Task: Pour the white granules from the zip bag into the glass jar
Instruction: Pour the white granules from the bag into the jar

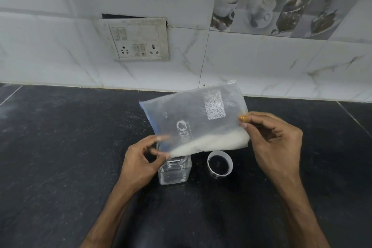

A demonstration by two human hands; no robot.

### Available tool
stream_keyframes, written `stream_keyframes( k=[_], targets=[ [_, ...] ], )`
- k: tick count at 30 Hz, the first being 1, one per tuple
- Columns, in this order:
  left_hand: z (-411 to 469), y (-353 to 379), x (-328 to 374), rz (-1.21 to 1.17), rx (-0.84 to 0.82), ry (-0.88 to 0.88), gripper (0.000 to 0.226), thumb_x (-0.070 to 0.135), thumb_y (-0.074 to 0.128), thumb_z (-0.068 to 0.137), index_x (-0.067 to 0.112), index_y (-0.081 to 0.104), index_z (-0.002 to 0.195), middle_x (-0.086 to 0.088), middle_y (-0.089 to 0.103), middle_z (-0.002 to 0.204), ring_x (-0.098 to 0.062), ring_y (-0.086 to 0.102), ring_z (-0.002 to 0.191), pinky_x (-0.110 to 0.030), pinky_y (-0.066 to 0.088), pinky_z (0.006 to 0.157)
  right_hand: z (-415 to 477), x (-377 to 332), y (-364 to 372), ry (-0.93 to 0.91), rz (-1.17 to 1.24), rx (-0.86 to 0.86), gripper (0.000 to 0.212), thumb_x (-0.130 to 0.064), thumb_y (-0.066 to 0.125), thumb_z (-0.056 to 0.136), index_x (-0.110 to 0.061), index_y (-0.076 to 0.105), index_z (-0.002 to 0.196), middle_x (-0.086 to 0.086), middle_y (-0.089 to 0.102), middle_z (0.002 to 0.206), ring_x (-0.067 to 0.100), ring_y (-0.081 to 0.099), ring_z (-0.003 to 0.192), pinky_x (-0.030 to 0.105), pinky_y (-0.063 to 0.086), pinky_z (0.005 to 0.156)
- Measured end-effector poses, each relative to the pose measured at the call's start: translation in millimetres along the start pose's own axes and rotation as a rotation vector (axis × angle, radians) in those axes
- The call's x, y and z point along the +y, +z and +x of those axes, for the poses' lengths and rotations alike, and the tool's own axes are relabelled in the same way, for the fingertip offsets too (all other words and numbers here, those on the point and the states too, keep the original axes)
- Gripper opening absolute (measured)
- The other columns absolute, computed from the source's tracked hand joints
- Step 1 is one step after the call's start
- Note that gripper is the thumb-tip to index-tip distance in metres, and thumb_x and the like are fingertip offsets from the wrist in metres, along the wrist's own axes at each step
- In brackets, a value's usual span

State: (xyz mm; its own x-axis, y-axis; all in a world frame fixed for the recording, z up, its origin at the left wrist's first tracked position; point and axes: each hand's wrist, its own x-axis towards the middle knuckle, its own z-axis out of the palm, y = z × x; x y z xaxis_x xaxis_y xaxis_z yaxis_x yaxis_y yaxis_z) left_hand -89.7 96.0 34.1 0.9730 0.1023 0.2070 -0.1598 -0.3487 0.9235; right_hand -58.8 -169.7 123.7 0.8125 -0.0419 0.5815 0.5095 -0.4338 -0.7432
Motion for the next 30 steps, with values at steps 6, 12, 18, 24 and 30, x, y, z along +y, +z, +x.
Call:
stream_keyframes(
  k=[6, 12, 18, 24, 30],
  targets=[
    [-1, 0, 2, 0.001, 0.008, 0.014, 0.058, -0.004, 0.082, 0.074, 0.036, 0.067, 0.112, 0.009, 0.074, 0.110, -0.002, 0.074, 0.072, -0.007, 0.051, 0.077, 2, -3, 3, -0.026, -0.021, 0.006, 0.026, 0.007, 0.076, 0.080, -0.013, 0.074, 0.097, -0.008, 0.072, 0.095, 0.004, 0.071, 0.090, 0.016, 0.056, 0.083],
    [0, 1, -3, 0.024, 0.019, 0.023, 0.057, -0.002, 0.083, 0.074, 0.035, 0.067, 0.114, 0.007, 0.074, 0.111, -0.004, 0.074, 0.072, -0.012, 0.055, 0.079, 6, -5, 4, -0.032, -0.006, 0.009, 0.026, 0.007, 0.076, 0.080, -0.014, 0.074, 0.096, -0.009, 0.072, 0.095, 0.005, 0.071, 0.090, 0.018, 0.056, 0.083],
    [-1, 1, -5, 0.034, 0.017, 0.026, 0.056, -0.001, 0.083, 0.075, 0.036, 0.068, 0.114, 0.004, 0.073, 0.113, -0.005, 0.075, 0.075, -0.018, 0.057, 0.082, 8, -3, 6, -0.029, 0.008, 0.015, 0.026, 0.006, 0.076, 0.080, -0.015, 0.074, 0.096, -0.009, 0.072, 0.095, 0.005, 0.071, 0.089, 0.020, 0.057, 0.083],
    [-1, 2, -7, 0.036, 0.026, 0.016, 0.056, 0.001, 0.083, 0.075, 0.036, 0.069, 0.115, 0.005, 0.075, 0.108, -0.006, 0.076, 0.074, -0.036, 0.058, 0.089, 6, -1, 6, -0.050, -0.012, 0.024, 0.025, 0.007, 0.076, 0.080, -0.011, 0.074, 0.097, -0.007, 0.072, 0.095, 0.005, 0.071, 0.089, 0.020, 0.057, 0.084],
    [-1, 3, -9, 0.046, 0.036, -0.002, 0.062, 0.003, 0.085, 0.074, 0.046, 0.067, 0.115, 0.022, 0.076, 0.094, -0.002, 0.074, 0.073, -0.060, 0.041, 0.110, 5, 0, 6, -0.049, -0.008, 0.040, 0.026, 0.009, 0.076, 0.079, -0.011, 0.074, 0.097, -0.007, 0.072, 0.095, 0.006, 0.071, 0.089, 0.021, 0.057, 0.084]
  ],
)
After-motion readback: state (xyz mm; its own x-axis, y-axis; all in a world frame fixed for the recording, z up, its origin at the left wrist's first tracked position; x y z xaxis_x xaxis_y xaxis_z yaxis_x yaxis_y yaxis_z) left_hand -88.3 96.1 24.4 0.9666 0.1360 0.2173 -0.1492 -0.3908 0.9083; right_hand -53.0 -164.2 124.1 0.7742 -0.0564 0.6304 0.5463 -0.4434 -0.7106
